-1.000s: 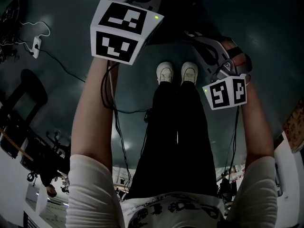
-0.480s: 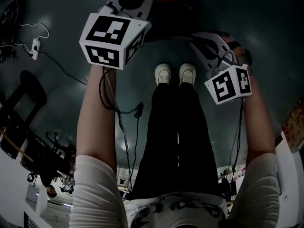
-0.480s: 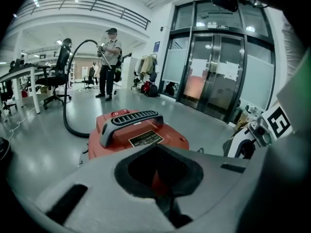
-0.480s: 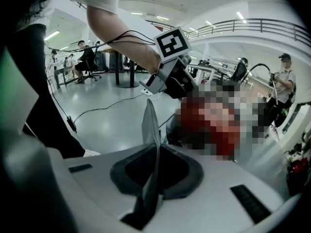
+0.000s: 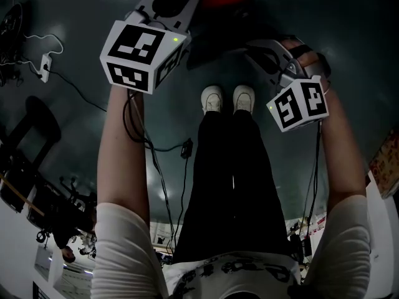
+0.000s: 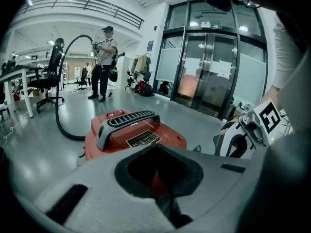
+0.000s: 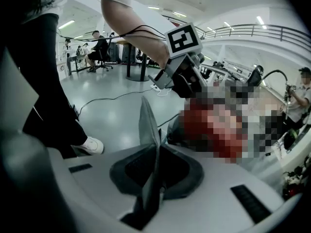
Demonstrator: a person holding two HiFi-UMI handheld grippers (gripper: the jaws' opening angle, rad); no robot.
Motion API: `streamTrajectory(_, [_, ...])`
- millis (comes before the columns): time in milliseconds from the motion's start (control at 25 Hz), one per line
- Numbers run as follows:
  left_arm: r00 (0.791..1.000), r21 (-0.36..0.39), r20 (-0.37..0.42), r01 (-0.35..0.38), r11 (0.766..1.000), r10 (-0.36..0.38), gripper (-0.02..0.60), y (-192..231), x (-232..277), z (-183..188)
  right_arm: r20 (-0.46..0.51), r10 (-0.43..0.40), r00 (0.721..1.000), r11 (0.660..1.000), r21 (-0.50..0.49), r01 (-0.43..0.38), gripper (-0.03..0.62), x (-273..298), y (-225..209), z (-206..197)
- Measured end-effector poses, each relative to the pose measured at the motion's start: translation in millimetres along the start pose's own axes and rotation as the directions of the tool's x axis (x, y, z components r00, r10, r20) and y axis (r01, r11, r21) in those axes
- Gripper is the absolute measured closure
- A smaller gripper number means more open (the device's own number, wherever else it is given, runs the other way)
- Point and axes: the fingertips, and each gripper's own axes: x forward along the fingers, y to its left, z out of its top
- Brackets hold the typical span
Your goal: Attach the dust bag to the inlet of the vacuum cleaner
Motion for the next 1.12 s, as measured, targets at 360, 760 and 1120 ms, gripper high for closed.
streamTrajectory(360, [1.0, -0.011, -0.013, 0.02, 1.0, -0.021, 0.578, -0.7, 2.9, 2.6, 0.014, 0.009, 1.0, 1.0, -0.006, -0.009, 0.569, 2.8, -6.3, -4.0])
streamTrajectory(760, [1.0, -0.017, -0.001, 0.021, 1.0, -0.021, 0.578, 0.3, 0.0, 4.5, 0.036, 0.044, 0.998, 0.999, -0.021, -0.043, 0.568, 3.2, -10.6, -0.7])
streamTrajectory(1120, [0.999, -0.023, -0.017, 0.037, 0.999, -0.037, 0.578, -3.9, 0.9, 4.7, 0.046, 0.091, 0.995, 0.996, -0.016, -0.09, 0.566, 3.0, -12.2, -4.2])
